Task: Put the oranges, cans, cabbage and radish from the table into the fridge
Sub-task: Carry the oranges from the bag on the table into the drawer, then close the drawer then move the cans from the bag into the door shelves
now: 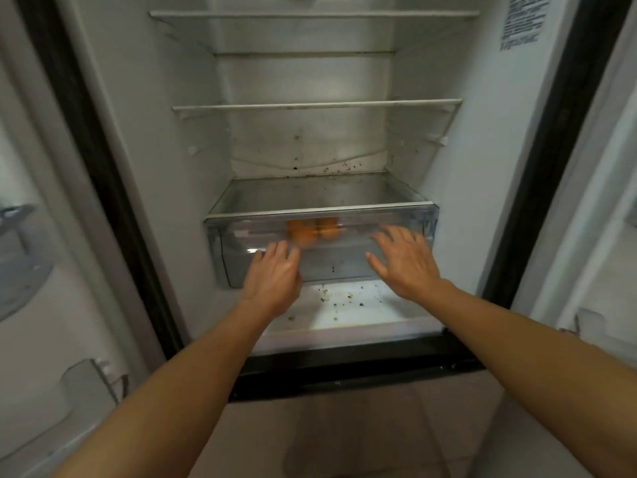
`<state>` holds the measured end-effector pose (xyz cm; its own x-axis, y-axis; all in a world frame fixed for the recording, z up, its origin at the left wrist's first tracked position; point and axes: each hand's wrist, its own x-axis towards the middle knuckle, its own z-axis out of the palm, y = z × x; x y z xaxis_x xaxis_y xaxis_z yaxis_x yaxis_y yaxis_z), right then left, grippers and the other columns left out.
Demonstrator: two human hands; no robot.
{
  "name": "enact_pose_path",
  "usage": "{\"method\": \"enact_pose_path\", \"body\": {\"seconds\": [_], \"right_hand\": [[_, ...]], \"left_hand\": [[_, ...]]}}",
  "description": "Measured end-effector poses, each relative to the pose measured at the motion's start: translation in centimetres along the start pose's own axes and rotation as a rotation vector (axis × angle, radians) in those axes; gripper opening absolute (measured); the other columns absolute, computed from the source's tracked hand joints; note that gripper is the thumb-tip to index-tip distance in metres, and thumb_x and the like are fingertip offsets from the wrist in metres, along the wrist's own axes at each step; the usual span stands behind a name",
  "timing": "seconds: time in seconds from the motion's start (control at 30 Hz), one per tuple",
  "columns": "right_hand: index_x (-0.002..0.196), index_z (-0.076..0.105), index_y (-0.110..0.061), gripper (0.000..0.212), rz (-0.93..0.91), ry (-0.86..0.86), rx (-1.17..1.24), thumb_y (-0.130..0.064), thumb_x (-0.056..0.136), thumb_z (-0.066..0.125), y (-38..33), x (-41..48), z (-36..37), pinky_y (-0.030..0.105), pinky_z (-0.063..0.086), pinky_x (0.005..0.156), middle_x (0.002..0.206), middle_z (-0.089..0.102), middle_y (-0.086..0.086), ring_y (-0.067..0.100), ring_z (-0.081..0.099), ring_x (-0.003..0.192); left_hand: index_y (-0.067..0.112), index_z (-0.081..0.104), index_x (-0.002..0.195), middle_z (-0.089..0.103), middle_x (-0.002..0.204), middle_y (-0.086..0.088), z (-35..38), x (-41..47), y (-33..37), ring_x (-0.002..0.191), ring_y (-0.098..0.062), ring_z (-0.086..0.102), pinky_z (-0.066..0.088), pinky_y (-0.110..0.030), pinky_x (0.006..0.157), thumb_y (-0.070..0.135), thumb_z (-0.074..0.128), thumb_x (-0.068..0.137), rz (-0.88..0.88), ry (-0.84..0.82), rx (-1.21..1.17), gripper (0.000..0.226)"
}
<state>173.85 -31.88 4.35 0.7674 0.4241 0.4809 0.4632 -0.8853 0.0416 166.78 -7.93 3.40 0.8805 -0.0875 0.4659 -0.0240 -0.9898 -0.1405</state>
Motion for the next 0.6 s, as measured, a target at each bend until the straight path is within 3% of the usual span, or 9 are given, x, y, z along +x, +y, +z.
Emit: {"method": "enact_pose_path", "body": {"seconds": [0.17, 0.33, 0.47, 0.6], "right_hand": [[0.128, 0.055, -0.019, 0.041, -0.101, -0.107, 0.025, -0.042, 0.099, 0.039, -2.4, -5.5, -1.7, 0.036, 0.036, 0.098, 0.13, 0.056, 0.004, 0.022, 0.05, 0.117], [0.123, 0.059, -0.016, 0.037, -0.297, -0.09, 0.094, -0.038, 0.098, 0.043, -6.7, -10.1, -2.1, 0.037, 0.042, 0.091, 0.121, 0.061, 0.004, 0.023, 0.056, 0.106], [0.105, 0.068, -0.01, 0.028, -0.515, -0.112, 0.168, -0.032, 0.092, 0.057, -11.2, -14.3, -1.4, 0.039, 0.048, 0.075, 0.1, 0.067, 0.011, 0.03, 0.063, 0.088], [0.115, 0.062, -0.017, 0.031, -0.704, -0.176, 0.216, -0.036, 0.096, 0.045, -17.7, -20.6, -0.8, 0.036, 0.043, 0.084, 0.115, 0.061, 0.005, 0.025, 0.056, 0.104]], "left_hand": [[0.012, 0.055, 0.115, 0.054, 0.115, -0.008, -2.6, -6.8, 2.6, 0.105, -0.027, 0.051, 0.041, -0.039, 0.087, 0.024, 0.048, 0.092, -0.006, -0.047, -0.022, 0.027], [0.013, 0.057, 0.11, 0.055, 0.11, -0.008, -6.0, -15.5, 4.3, 0.095, -0.026, 0.053, 0.045, -0.038, 0.078, 0.022, 0.049, 0.091, -0.036, -0.022, -0.041, 0.022], [0.012, 0.057, 0.095, 0.056, 0.098, -0.008, -7.3, -24.7, 5.4, 0.085, -0.028, 0.056, 0.045, -0.036, 0.064, 0.023, 0.052, 0.086, -0.156, -0.092, -0.034, 0.015], [0.013, 0.057, 0.106, 0.056, 0.105, -0.007, -9.0, -36.3, 6.5, 0.091, -0.026, 0.054, 0.042, -0.033, 0.072, 0.025, 0.047, 0.092, -0.355, -0.263, 0.014, 0.021]]}}
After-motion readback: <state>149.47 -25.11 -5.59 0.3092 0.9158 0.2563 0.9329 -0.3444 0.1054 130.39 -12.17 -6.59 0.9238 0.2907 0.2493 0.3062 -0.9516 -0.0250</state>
